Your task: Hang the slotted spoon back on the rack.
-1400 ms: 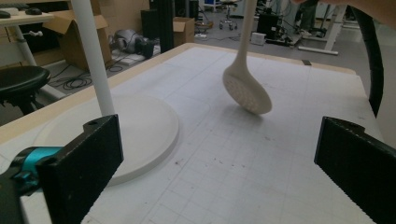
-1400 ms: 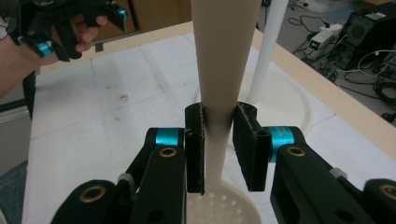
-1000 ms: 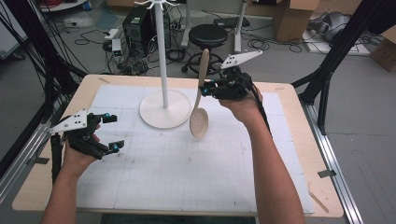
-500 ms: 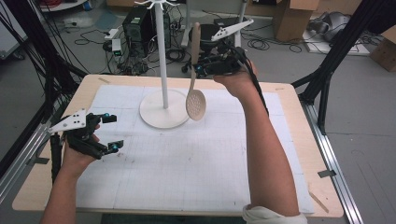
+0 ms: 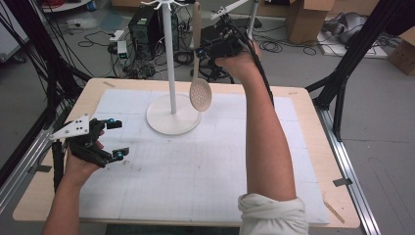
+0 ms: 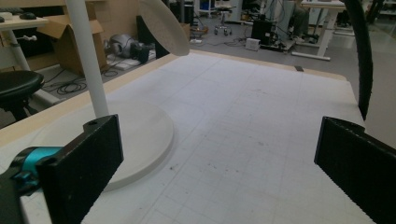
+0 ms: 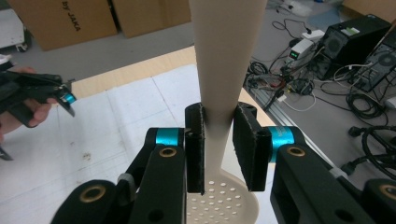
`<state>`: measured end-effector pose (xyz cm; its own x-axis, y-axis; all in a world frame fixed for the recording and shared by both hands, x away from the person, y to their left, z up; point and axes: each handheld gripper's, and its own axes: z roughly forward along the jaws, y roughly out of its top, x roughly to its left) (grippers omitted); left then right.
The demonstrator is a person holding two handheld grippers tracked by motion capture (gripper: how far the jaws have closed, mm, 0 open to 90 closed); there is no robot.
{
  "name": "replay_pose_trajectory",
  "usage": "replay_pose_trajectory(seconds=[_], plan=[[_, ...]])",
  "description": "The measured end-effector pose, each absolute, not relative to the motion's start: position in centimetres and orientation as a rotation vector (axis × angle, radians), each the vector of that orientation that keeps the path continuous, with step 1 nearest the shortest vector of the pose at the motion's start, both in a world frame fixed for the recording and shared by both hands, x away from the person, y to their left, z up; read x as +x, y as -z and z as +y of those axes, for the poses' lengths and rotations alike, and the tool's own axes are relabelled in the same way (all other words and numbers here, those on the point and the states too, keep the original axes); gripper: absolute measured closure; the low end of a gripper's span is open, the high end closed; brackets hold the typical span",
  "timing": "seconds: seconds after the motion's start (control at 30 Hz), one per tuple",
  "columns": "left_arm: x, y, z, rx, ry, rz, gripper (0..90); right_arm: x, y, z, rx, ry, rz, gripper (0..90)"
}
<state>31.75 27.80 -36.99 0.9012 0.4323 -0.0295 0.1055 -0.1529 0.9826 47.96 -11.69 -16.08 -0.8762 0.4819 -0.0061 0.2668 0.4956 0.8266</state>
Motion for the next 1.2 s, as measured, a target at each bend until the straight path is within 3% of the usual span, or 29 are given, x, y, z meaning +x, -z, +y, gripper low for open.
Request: replay_pose_trajectory(seconds=[0.57, 1.2], plan=[[31.6, 36.9, 28.0, 1.715, -0.301, 0.412, 1.7, 50.8, 16.5, -10.3, 0.718, -1.294, 2.535, 74.6], [31.7, 36.9, 28.1, 1.71, -0.3, 0.418, 1.7, 50.4, 16.0, -7.7, 0.623, -1.257, 2.584, 74.6]])
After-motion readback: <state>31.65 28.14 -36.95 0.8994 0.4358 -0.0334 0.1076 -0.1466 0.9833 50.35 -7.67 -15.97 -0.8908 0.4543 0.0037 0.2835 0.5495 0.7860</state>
